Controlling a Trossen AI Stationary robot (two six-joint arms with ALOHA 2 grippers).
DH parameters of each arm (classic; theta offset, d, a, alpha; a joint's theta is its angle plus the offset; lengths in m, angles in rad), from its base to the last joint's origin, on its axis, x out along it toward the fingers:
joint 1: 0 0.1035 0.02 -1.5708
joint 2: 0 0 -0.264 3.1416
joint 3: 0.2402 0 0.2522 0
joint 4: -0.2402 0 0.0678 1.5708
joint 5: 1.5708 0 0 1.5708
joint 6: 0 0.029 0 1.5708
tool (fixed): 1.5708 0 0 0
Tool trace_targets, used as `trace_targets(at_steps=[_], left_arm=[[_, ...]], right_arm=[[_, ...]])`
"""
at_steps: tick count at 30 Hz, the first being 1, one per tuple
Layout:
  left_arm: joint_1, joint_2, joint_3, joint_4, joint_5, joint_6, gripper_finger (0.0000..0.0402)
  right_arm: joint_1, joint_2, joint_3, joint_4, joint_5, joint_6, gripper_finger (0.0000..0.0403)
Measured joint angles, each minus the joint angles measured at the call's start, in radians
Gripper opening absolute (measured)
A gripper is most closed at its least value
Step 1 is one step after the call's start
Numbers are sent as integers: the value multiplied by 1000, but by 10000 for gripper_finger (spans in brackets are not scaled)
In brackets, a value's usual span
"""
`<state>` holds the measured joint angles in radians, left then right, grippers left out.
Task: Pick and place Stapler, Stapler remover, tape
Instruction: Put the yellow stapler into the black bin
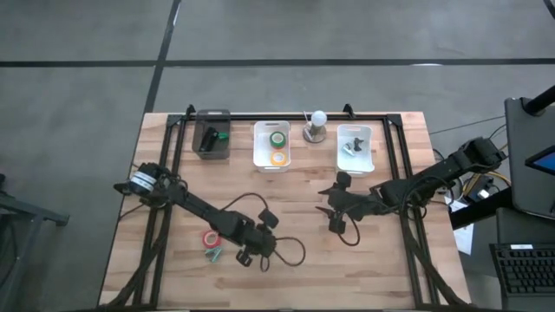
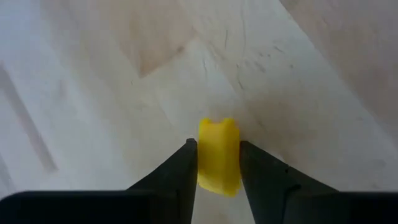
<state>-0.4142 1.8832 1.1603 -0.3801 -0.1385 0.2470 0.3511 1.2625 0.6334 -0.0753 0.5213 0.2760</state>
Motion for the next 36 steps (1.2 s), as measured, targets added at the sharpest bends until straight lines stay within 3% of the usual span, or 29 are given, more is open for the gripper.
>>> trace_targets(at_steps=[5, 10, 18, 23, 28, 36], left_arm=[[25, 0, 0, -13, 61, -150, 140], [28, 0, 0, -13, 65, -162, 144], [27, 0, 0, -14, 66, -189, 93], [28, -12, -1, -39, 15, -193, 68], [35, -61, -2, -151, -177, -198, 78], [85, -240, -3, -522, -687, -248, 78]], right_arm=[[0, 0, 0, 0, 0, 0, 226], [0, 0, 0, 0, 0, 0, 226], [0, 0, 0, 0, 0, 0, 226], [0, 0, 0, 0, 0, 0, 226], [0, 0, 0, 0, 0, 0, 226], [0, 0, 0, 5, 0, 0, 226]])
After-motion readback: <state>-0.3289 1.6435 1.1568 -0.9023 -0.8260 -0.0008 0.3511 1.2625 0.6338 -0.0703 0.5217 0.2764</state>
